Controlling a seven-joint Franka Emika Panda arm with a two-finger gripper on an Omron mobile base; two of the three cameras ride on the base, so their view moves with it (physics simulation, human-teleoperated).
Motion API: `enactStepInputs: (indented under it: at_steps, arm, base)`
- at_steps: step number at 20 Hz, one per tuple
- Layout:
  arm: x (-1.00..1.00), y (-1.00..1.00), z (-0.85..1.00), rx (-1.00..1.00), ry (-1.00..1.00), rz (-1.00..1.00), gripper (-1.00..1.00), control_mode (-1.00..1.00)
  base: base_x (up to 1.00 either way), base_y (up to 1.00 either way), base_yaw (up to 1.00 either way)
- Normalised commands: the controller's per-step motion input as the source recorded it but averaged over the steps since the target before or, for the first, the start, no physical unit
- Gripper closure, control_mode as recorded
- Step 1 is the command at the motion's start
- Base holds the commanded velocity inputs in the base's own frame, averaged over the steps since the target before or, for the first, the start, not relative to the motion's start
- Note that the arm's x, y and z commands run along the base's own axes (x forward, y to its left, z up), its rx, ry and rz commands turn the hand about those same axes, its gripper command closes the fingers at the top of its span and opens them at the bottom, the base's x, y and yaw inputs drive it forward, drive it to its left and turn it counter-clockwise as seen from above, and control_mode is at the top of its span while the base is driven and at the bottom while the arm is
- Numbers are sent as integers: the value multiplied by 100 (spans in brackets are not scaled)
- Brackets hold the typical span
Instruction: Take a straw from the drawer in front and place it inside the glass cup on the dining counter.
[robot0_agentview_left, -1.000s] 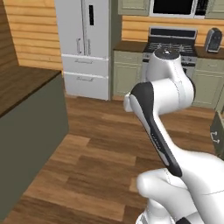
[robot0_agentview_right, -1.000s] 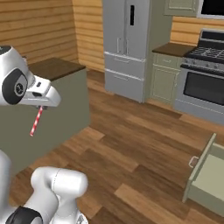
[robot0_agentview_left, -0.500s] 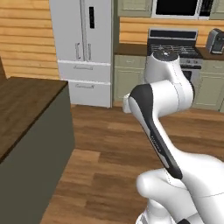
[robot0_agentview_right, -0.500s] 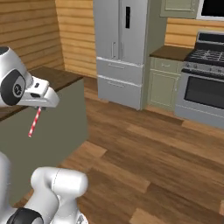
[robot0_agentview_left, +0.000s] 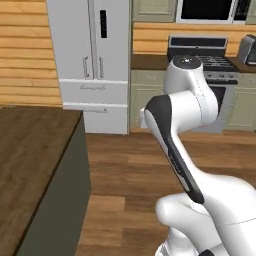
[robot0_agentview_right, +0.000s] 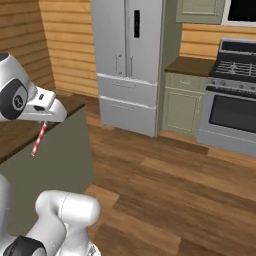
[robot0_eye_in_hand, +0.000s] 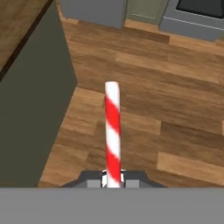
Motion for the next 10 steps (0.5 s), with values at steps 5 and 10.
enactStepInputs:
  at_steps: [5, 10]
  arm:
    - [0, 0, 0, 0, 0, 0, 100, 100]
    - [0, 0, 0, 0, 0, 0, 100, 100]
  base:
    - [100, 2, -3]
    - [100, -11, 15]
